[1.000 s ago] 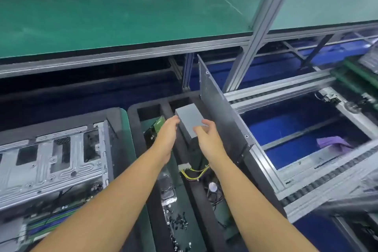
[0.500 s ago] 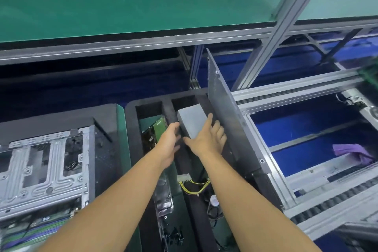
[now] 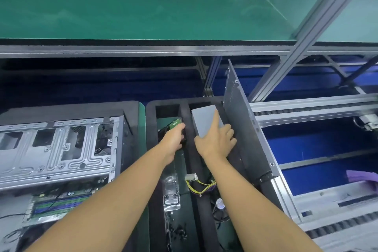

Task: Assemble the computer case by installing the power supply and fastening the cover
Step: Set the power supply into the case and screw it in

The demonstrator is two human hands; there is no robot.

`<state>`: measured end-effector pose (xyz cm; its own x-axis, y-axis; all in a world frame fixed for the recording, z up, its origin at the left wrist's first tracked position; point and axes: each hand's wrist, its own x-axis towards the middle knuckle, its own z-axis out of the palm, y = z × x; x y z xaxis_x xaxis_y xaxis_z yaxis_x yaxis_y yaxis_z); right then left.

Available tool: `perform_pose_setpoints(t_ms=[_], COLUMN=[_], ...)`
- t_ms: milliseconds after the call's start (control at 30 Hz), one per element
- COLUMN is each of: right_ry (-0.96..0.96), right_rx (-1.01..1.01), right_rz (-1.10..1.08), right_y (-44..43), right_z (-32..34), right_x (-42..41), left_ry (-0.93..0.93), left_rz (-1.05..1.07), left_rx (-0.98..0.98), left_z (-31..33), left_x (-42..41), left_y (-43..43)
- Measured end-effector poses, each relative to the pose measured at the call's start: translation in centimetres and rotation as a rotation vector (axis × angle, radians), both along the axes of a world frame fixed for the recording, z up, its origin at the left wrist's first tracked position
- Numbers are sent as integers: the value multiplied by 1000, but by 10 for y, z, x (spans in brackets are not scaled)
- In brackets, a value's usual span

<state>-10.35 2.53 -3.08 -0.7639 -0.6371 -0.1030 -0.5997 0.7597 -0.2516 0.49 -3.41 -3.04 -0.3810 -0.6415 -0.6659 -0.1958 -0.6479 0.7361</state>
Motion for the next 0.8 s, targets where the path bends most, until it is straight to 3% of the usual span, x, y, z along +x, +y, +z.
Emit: perform_pose_setpoints(t_ms=[167, 433, 600, 700, 800], right_ry=[140, -10, -106, -248, -619], right_rx=[-121, -461, -599, -712, -893], right_rz=[24, -35, -35, 2, 6], right_y=[9, 31, 48, 57, 66], right_z=[47, 143, 185, 203, 217], right_x=[36, 103, 151, 179, 199], left_ry=[-22, 220, 255, 340, 458], left_rz=[-53, -85, -51, -44, 39], left_rx=[-68, -209, -300, -281, -202], left_z=[30, 98, 121, 122, 128], left_x=[12, 78, 142, 180, 219], left_y=[12, 27, 32, 34, 36])
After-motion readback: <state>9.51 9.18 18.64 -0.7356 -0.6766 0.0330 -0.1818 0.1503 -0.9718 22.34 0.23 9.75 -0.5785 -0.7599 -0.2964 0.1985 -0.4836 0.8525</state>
